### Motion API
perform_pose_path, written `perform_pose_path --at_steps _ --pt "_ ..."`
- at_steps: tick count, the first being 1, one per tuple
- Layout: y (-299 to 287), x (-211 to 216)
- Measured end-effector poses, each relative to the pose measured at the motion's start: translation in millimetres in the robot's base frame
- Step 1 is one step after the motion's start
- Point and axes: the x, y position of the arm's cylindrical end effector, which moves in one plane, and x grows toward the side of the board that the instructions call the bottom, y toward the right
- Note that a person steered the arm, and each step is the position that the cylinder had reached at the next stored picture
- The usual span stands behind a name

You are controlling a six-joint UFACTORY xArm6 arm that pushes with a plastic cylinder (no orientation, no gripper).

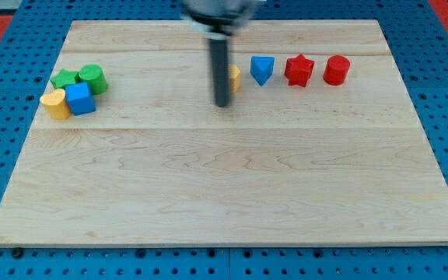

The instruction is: Move red circle closer to red star

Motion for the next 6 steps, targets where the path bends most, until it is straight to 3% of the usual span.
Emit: perform_pose_path --at_steps 1,2,3,4,6 --pt "119 24" --pt "245 -31" --pt "271 -102" --pt "241 -114" --pt "148 -65"
